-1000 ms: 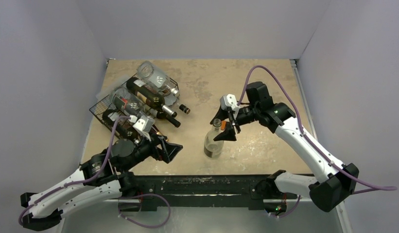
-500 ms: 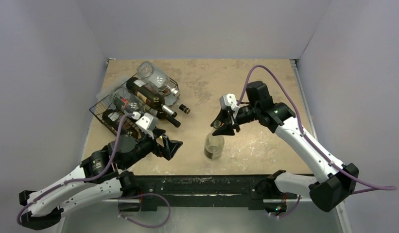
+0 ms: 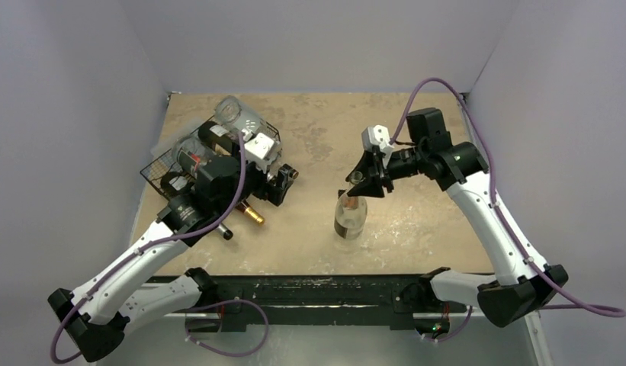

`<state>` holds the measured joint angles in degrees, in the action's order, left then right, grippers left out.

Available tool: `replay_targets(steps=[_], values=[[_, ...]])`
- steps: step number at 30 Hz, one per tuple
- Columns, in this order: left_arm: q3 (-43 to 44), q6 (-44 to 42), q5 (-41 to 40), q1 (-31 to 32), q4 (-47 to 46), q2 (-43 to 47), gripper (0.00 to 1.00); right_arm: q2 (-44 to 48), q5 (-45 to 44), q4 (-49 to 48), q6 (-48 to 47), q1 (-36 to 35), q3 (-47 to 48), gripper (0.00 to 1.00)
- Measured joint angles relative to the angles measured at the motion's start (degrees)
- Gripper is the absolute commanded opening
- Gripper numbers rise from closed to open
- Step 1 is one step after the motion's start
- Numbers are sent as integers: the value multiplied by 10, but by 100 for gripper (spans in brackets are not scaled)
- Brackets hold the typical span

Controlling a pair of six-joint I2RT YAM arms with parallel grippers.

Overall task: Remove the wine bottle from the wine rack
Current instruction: Pick up the wine bottle from the center of the board, then place the wine bottle at the center of the board.

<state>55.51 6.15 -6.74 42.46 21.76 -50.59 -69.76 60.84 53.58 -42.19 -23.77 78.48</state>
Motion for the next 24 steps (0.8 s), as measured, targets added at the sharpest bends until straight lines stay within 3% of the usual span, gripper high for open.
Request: replay_targets(steps=[6, 11, 24], values=[[0, -47, 42, -37, -12, -32, 100, -11, -5, 17, 19, 73, 78, 0], [-5, -65, 63, -38, -14, -7, 100, -67, -36, -6, 66, 139, 148, 0], [-20, -89, 46, -38, -28, 25, 100, -338, -196, -144, 208, 159, 386, 0]])
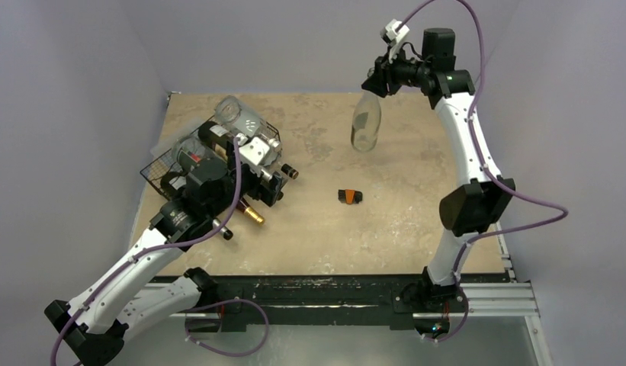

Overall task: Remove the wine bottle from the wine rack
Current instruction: Place the wine bottle at the center of the board.

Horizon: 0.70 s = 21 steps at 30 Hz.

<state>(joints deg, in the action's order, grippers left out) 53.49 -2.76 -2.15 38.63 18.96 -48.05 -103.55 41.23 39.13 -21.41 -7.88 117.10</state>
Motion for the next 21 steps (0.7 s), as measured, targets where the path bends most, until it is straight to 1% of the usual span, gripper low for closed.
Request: replay_targets(steps=[4, 6, 14, 21], values=[[-1, -4, -9, 0, 0, -3, 100, -92, -28, -37, 51, -6, 93, 0], [-1, -8, -13, 0, 0, -3, 100, -125, -47, -55, 63, -13, 121, 0], [-6, -17, -31, 0, 0, -2, 100, -241, -145, -117, 93, -85, 206, 0], [-9, -29, -43, 0, -1, -2, 100, -306, -179, -154, 118, -137, 250, 0]])
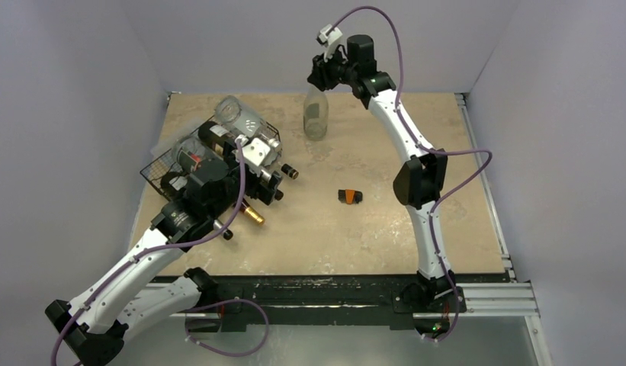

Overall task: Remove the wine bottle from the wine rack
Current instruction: Place the wine bottle at the center of the board.

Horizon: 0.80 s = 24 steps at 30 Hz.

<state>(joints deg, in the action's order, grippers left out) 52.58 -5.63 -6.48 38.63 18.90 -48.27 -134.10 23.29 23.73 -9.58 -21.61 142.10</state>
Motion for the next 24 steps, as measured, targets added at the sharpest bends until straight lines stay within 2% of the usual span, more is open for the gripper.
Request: replay_targets(steps=[4, 10, 24], values=[[0, -1, -5, 0, 0, 0, 100, -14, -5, -11, 9, -9, 17, 0], [0, -2, -12, 0, 0, 0, 100, -17, -28, -24, 10, -8, 23, 12], [0, -10, -12, 0, 0, 0, 100, -25, -33, -32, 10, -6, 23, 30]])
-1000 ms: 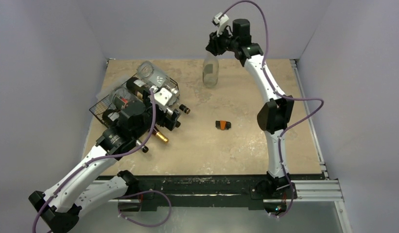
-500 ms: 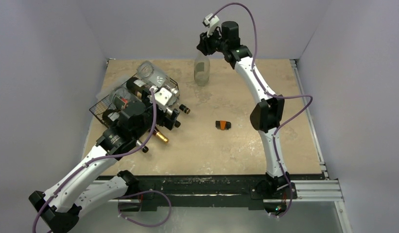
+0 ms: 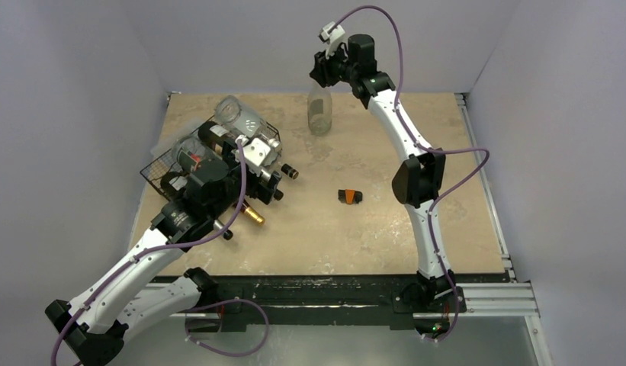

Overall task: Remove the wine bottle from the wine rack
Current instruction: Place the wine bottle at the center of the board.

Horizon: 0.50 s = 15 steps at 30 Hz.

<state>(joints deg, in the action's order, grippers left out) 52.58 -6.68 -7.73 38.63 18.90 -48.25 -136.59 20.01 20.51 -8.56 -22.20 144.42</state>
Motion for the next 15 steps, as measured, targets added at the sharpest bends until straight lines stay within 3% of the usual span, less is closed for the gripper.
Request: replay_targets(steps=[15], values=[[0, 0, 0, 0, 0, 3, 100, 32, 2, -55, -14, 0, -16, 95]])
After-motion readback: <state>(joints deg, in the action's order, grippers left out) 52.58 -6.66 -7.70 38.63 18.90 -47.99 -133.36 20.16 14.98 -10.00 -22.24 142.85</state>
